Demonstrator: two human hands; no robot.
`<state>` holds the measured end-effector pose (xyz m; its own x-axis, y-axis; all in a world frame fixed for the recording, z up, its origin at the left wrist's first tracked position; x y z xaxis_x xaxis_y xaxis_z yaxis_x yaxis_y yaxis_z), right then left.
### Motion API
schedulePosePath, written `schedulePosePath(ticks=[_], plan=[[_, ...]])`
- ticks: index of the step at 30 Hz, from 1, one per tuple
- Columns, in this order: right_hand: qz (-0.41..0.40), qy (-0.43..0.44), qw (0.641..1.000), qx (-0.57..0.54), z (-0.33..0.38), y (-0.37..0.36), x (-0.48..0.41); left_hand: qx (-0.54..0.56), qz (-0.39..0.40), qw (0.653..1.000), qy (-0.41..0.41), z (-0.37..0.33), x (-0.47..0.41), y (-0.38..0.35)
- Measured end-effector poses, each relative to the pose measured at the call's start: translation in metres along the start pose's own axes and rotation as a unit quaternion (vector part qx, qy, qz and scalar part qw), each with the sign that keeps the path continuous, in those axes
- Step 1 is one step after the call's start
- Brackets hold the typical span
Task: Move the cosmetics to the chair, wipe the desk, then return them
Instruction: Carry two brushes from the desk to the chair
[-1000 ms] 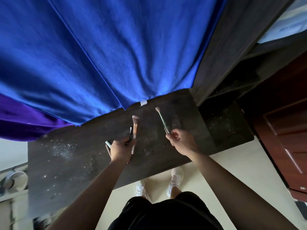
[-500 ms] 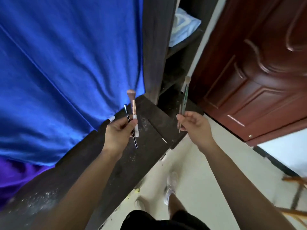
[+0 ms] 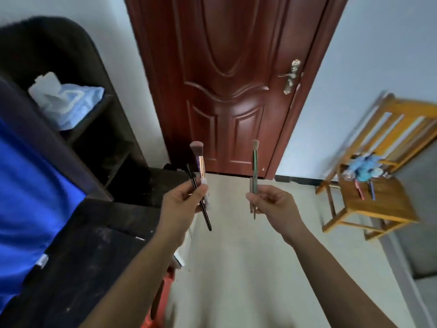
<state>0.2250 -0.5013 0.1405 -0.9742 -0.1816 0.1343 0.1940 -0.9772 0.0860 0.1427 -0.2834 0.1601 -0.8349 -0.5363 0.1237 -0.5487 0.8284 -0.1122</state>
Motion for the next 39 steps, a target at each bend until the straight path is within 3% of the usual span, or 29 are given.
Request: schedulePosePath(ticks=[9, 14, 24, 39], plan=[[-0.124, 0.008, 0.992, -0.011, -0.029, 0.297, -0.001, -0.075, 0.172, 0.982, -0.008, 0.053, 0.056, -0.301], [-0.178, -0.001, 0.984, -0.016, -0.046, 0.426, -0.009, -0.079, 0.214, 0.974, 0.001, 0.067, 0.085, -0.426], [-0.235, -0.033, 0.97, -0.049, -0.087, 0.567, -0.093, -0.116, 0.268, 0.956, 0.017, 0.105, 0.032, -0.59], [-0.266, -0.121, 0.956, 0.018, -0.088, 0.745, -0.32, -0.189, 0.295, 0.93, 0.11, 0.157, -0.13, -0.871]])
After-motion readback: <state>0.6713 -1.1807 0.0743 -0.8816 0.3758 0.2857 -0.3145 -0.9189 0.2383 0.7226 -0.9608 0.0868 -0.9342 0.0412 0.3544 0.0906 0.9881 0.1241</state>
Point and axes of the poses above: each hand's wrist, its own x-axis away from the middle knuckle, its own y-axis out of the back of the hand, z = x × y, the point moved 4 cm from there along -x, towards the middle knuckle, and after that the axes turned 6 degrees about -z, right-handed, at the moved point
